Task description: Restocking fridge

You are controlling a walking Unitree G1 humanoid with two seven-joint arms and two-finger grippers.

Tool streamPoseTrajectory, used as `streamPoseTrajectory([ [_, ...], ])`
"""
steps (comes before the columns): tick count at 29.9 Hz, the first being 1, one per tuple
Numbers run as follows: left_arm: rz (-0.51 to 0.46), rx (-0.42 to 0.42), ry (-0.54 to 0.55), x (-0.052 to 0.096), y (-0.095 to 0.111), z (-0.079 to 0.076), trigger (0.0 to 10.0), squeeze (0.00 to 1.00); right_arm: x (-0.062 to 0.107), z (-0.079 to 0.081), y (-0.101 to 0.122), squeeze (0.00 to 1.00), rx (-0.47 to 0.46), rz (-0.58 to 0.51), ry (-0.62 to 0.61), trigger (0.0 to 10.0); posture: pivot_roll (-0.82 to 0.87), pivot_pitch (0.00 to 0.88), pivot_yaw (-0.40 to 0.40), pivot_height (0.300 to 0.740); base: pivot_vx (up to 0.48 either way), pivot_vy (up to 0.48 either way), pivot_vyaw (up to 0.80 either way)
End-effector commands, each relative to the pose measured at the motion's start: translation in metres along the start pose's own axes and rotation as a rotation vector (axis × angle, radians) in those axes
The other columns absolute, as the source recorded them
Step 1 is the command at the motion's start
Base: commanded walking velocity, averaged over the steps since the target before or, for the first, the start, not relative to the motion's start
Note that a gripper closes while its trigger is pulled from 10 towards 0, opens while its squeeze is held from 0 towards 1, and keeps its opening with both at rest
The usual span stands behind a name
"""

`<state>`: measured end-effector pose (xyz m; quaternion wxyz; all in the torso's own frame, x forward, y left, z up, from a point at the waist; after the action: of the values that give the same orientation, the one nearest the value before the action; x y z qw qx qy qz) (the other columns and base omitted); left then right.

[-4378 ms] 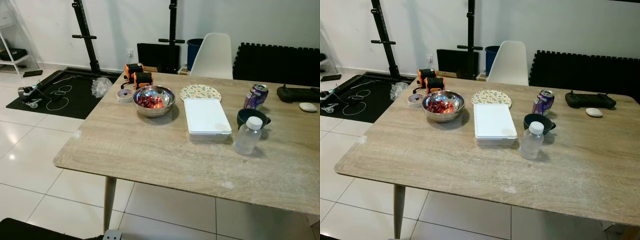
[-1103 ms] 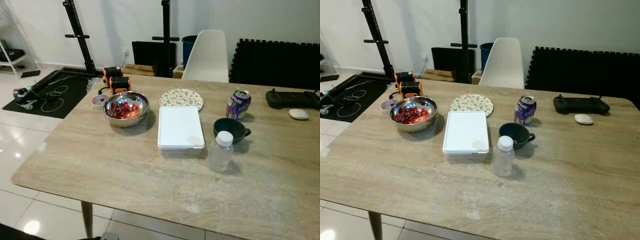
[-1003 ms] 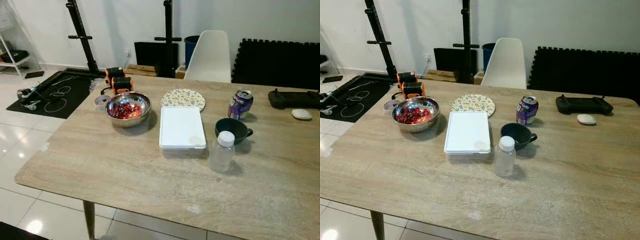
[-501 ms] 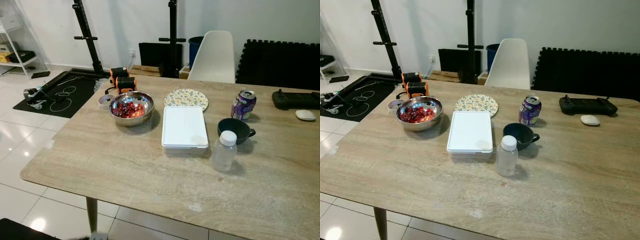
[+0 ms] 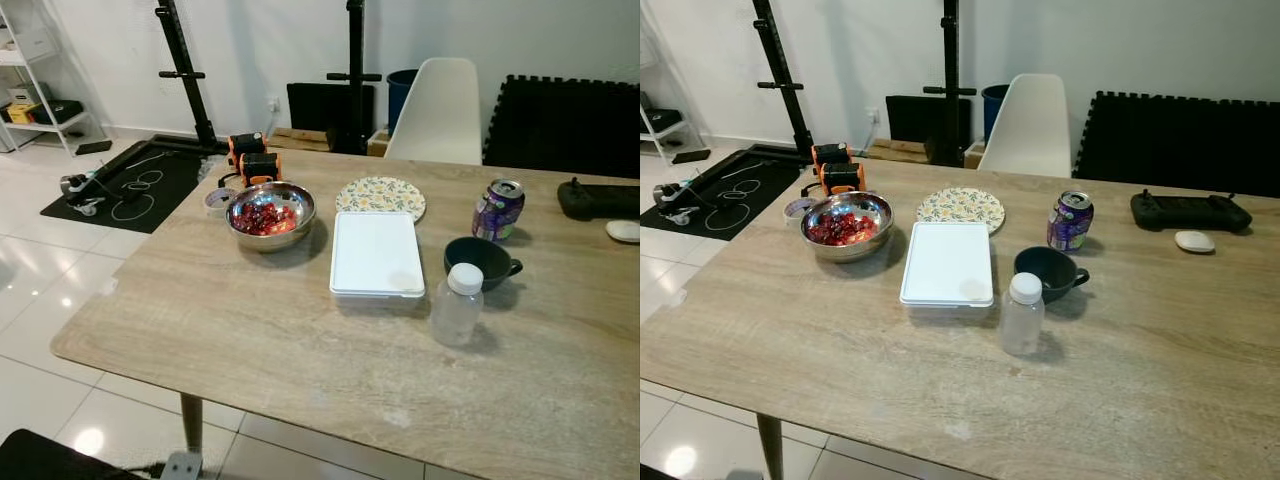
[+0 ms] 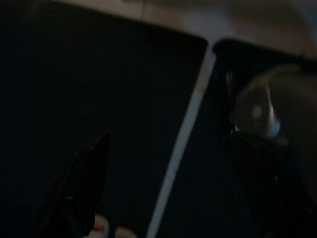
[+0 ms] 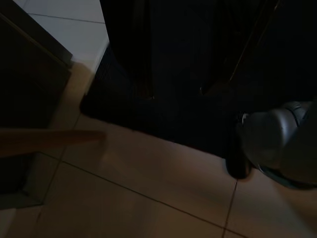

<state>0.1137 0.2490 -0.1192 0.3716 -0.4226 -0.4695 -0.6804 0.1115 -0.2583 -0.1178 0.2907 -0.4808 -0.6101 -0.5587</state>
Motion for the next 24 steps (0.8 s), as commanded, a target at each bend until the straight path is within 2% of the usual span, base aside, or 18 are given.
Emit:
streamPoseTrajectory([
  [1,0.007,0.020,-0.022,-0.001,-0.001,-0.010,10.0,0.00,0.000,-0.001,0.002,0.00,-0.013,-0.012,0.003,10.0,0.00,0.022,0.002,0.740,0.000,0.000,0.00],
  [2,0.002,0.034,-0.045,-0.002,0.000,-0.017,10.0,0.00,0.000,-0.003,0.004,0.00,-0.016,-0.020,0.001,10.0,-0.03,0.012,-0.019,0.740,0.000,0.000,0.00],
  [3,0.002,0.034,-0.045,-0.002,0.000,-0.017,10.0,0.00,0.000,-0.003,0.004,0.00,-0.016,-0.020,0.001,10.0,-0.03,0.012,-0.019,0.740,0.000,0.000,0.00],
  [5,0.005,0.015,-0.096,-0.003,0.003,-0.033,10.0,0.00,0.000,-0.009,0.007,0.00,-0.015,-0.033,-0.012,10.0,-0.07,0.023,-0.039,0.740,0.000,0.000,0.00],
  [8,-0.004,0.001,-0.109,-0.004,0.010,-0.040,10.0,0.00,0.000,-0.011,0.005,0.00,0.028,-0.025,-0.004,10.0,-0.07,0.010,-0.067,0.740,0.000,0.000,0.00],
  [9,-0.004,0.001,-0.109,-0.004,0.010,-0.040,10.0,0.00,0.000,-0.011,0.005,0.00,0.028,-0.025,-0.004,10.0,-0.07,0.010,-0.067,0.740,0.000,0.000,0.00],
  [11,-0.044,0.033,-0.097,-0.005,0.023,-0.037,10.0,0.00,0.001,-0.011,0.001,0.00,0.063,-0.017,0.012,10.0,-0.06,0.001,-0.075,0.740,0.000,0.000,0.00],
  [14,-0.059,0.053,-0.086,-0.005,0.027,-0.035,10.0,0.00,0.001,-0.013,-0.001,0.00,0.076,-0.010,0.012,10.0,-0.07,0.000,-0.060,0.740,0.000,0.000,0.00],
  [15,-0.057,0.076,-0.081,-0.005,0.025,-0.034,10.0,0.00,0.001,-0.014,-0.001,0.00,0.076,-0.006,0.007,10.0,-0.08,0.000,-0.051,0.740,0.000,0.000,0.00],
  [19,0.008,0.034,-0.083,-0.004,0.009,-0.036,10.0,0.00,0.000,-0.010,0.004,0.00,0.055,-0.018,0.012,10.0,-0.08,0.000,-0.042,0.740,0.000,0.000,0.00],
  [24,-0.001,0.068,-0.072,-0.004,0.008,-0.035,10.0,0.00,0.001,-0.003,-0.003,0.00,0.055,0.001,0.026,10.0,-0.04,0.000,-0.025,0.740,0.000,0.000,0.00],
])
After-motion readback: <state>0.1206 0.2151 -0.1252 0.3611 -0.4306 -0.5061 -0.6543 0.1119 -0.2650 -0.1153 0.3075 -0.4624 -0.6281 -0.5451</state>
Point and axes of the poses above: a point about 5 cm out from each wrist's last joint towards the gripper, its own x axis pointing back from the gripper into the wrist, its own y axis along the axis of the wrist's last joint, z = x × y, the point moved 2 cm from there along -x, pointing out of the wrist towards the gripper, and after that the axes turned 13 degrees about -x, right-handed, at the moved point
